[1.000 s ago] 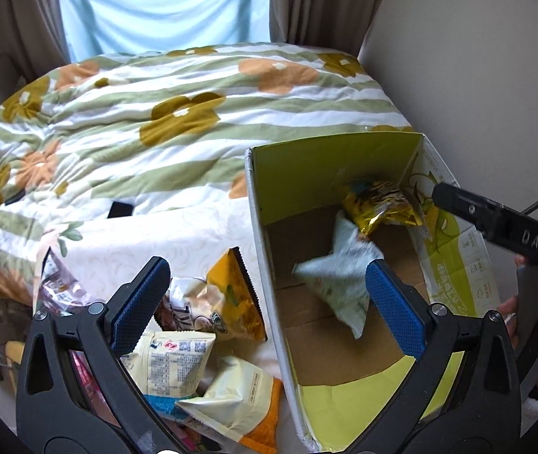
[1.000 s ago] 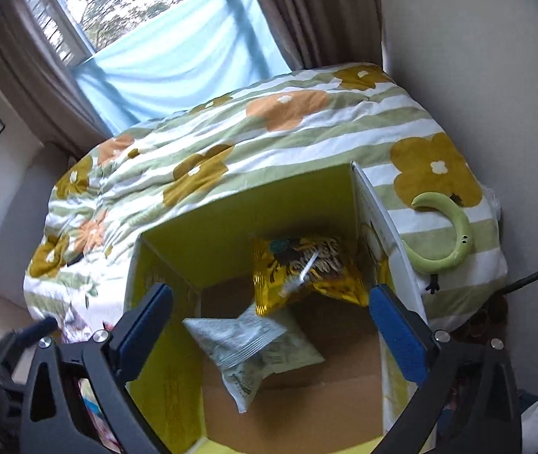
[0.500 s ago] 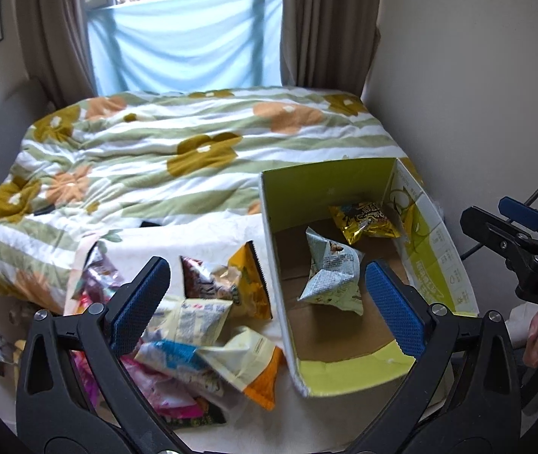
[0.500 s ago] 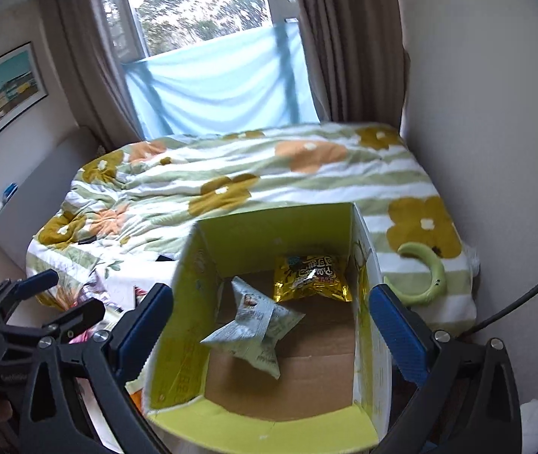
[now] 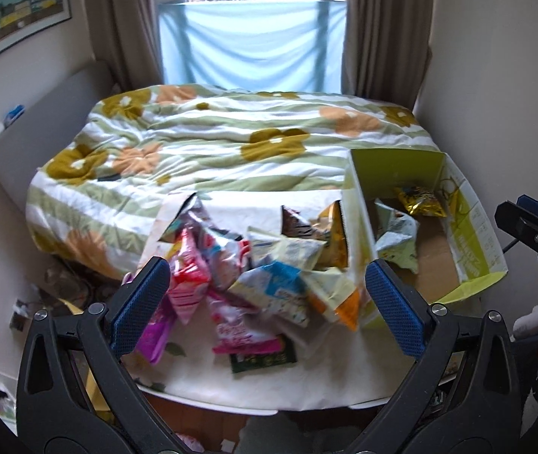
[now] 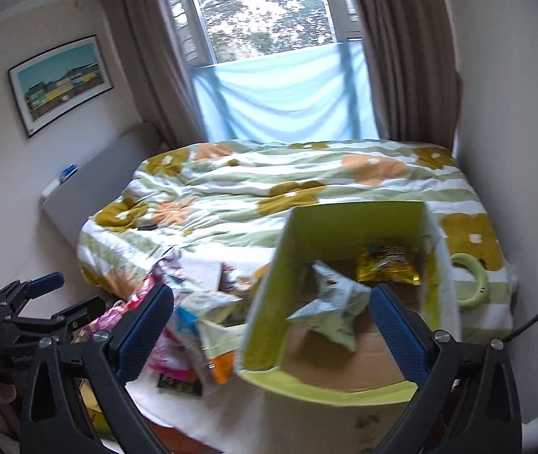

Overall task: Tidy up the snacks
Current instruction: 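Grasp the pink strawberry bag with the left tool while the right tool grasps the white-blue bag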

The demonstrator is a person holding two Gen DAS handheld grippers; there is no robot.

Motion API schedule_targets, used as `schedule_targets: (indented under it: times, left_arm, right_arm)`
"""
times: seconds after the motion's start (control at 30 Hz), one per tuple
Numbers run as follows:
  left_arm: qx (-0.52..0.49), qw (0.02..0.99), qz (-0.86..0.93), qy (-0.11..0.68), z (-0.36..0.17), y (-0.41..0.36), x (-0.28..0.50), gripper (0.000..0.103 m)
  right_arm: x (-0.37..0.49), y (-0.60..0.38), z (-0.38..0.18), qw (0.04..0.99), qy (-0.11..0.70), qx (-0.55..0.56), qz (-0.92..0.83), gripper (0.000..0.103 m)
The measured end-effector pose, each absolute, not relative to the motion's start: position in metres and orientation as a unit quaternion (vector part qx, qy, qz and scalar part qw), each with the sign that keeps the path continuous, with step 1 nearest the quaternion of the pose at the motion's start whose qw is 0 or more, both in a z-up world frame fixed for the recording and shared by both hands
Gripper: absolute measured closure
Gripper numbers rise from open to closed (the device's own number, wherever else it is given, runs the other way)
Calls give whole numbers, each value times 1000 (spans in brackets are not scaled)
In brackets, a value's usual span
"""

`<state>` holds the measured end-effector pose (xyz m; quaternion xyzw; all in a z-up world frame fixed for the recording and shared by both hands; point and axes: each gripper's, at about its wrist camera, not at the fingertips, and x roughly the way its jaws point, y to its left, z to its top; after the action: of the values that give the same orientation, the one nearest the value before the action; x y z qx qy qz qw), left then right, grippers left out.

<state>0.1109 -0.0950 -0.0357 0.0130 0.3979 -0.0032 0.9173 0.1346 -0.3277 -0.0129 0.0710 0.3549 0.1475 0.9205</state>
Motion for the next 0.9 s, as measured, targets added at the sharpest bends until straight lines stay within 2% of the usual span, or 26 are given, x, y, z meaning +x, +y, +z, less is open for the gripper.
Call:
schedule_targets:
  times: [0.43, 0.9]
  left_arm:
    - [13, 891, -56, 450, -80, 7, 147, 1]
    - [137, 818, -187, 526, -175, 46, 221, 1]
  right_arm:
    - [155, -221, -57, 898, 403, 90, 151, 0]
    - [220, -152, -128, 864, 490, 99, 67, 0]
